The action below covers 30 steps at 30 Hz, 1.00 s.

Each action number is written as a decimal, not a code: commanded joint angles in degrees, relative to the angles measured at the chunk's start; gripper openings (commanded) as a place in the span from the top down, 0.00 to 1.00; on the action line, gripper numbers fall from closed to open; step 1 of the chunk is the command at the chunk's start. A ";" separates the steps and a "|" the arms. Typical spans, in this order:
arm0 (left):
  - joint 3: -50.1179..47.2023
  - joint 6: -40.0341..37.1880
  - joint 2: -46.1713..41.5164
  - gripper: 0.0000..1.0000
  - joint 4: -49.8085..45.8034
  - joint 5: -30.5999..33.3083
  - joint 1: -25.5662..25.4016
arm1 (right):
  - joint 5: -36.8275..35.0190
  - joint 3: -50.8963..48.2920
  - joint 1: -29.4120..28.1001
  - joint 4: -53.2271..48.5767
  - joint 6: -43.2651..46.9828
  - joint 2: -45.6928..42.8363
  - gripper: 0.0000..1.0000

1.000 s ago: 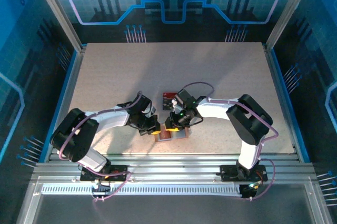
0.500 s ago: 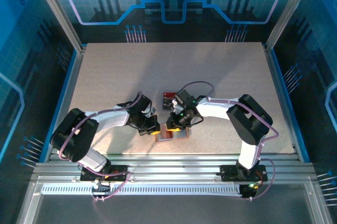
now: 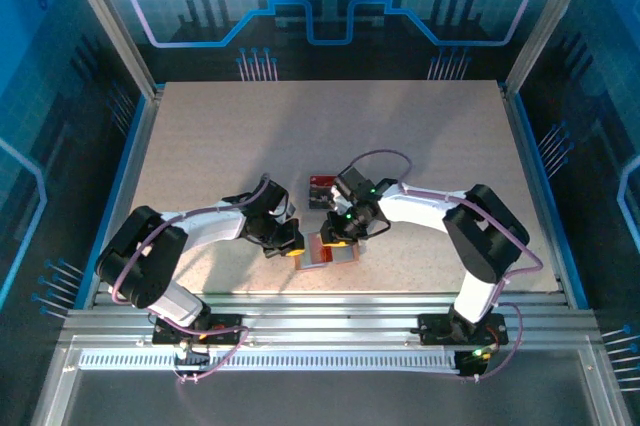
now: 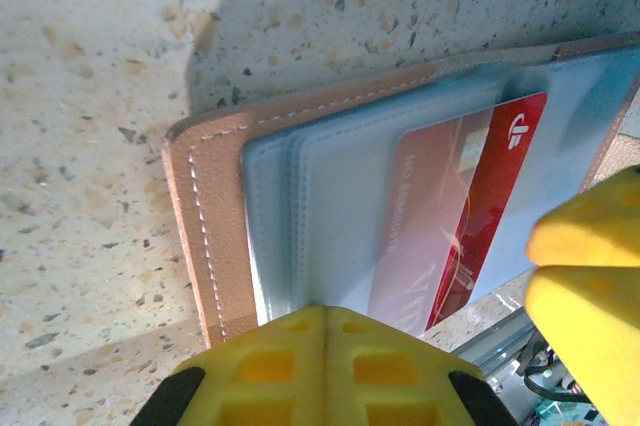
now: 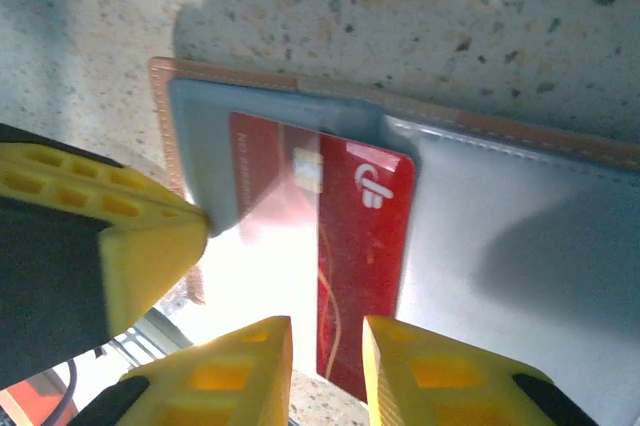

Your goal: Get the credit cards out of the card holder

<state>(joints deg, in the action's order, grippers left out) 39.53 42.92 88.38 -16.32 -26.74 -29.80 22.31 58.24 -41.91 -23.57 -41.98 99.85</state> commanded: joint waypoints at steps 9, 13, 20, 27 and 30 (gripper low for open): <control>4.71 -0.73 -1.66 1.00 -2.71 -0.10 -1.57 | 2.10 -2.55 2.56 1.94 -0.89 -2.82 0.74; 4.75 -0.73 0.13 1.00 -1.88 -0.18 -2.19 | 2.90 -3.70 3.28 2.99 -1.01 -2.76 0.74; 3.81 -2.04 2.71 1.00 -2.69 1.77 -2.41 | 4.83 -4.83 3.95 5.22 -1.25 -2.13 0.74; 2.59 -3.43 2.69 1.00 -4.30 3.27 -2.37 | 5.91 -5.33 4.03 6.45 -1.27 -1.09 0.74; 2.04 -3.50 2.68 1.00 -4.34 3.37 -2.45 | 6.33 -5.50 4.12 6.99 -1.24 -0.54 0.73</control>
<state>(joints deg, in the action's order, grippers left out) 42.96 41.06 91.09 -17.93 -24.69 -31.79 27.07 53.34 -38.52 -17.45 -42.65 98.21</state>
